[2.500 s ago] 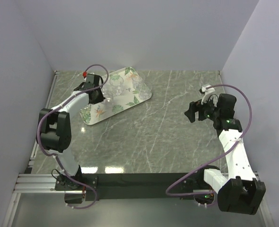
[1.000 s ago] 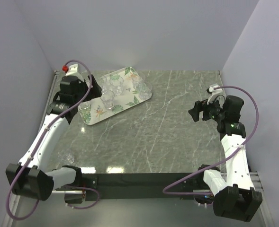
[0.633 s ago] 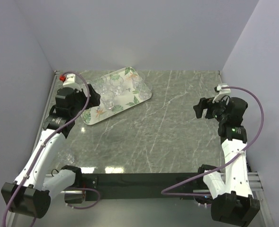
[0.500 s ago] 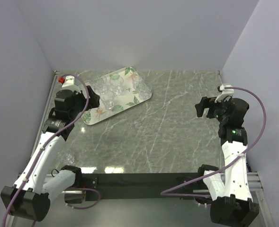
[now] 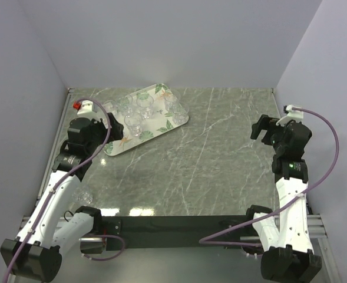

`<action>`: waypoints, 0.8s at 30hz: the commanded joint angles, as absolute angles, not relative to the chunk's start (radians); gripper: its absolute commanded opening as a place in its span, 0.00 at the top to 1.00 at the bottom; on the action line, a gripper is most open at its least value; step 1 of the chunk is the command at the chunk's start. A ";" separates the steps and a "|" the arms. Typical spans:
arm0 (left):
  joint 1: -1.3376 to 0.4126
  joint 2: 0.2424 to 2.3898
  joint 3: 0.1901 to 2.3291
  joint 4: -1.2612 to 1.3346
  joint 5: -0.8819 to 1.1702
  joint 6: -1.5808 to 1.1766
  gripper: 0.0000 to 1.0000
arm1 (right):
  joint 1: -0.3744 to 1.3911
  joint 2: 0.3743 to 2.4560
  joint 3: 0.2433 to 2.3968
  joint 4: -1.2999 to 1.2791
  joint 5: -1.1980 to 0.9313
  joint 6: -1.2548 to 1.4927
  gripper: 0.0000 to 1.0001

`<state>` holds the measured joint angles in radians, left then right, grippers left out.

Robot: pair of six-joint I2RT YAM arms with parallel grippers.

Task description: Place the glasses into the tray

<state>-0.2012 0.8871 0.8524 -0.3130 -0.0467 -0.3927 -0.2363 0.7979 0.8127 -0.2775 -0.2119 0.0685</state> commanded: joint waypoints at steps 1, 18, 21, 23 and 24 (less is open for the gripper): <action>-0.198 0.871 0.868 -0.296 -0.026 -0.361 0.01 | -0.244 0.799 0.848 -0.262 -0.150 0.103 0.00; -0.198 0.801 0.855 -0.334 -0.153 -0.308 0.01 | -0.244 0.790 0.887 -0.273 -0.068 0.052 0.01; -0.198 0.766 0.836 -0.325 -0.150 -0.308 0.01 | -0.244 0.790 0.899 -0.293 -0.035 0.046 0.01; -0.198 0.746 0.835 -0.324 -0.146 -0.311 0.00 | -0.244 0.784 0.897 -0.291 -0.014 0.043 0.01; -0.198 0.739 0.828 -0.319 -0.143 -0.311 0.01 | -0.244 0.782 0.897 -0.294 -0.021 0.037 0.02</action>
<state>-0.2012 0.7643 0.8402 -0.3569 -0.1329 -0.3290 -0.2367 0.7914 0.8516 -0.2901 -0.0624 0.0563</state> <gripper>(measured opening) 0.995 0.989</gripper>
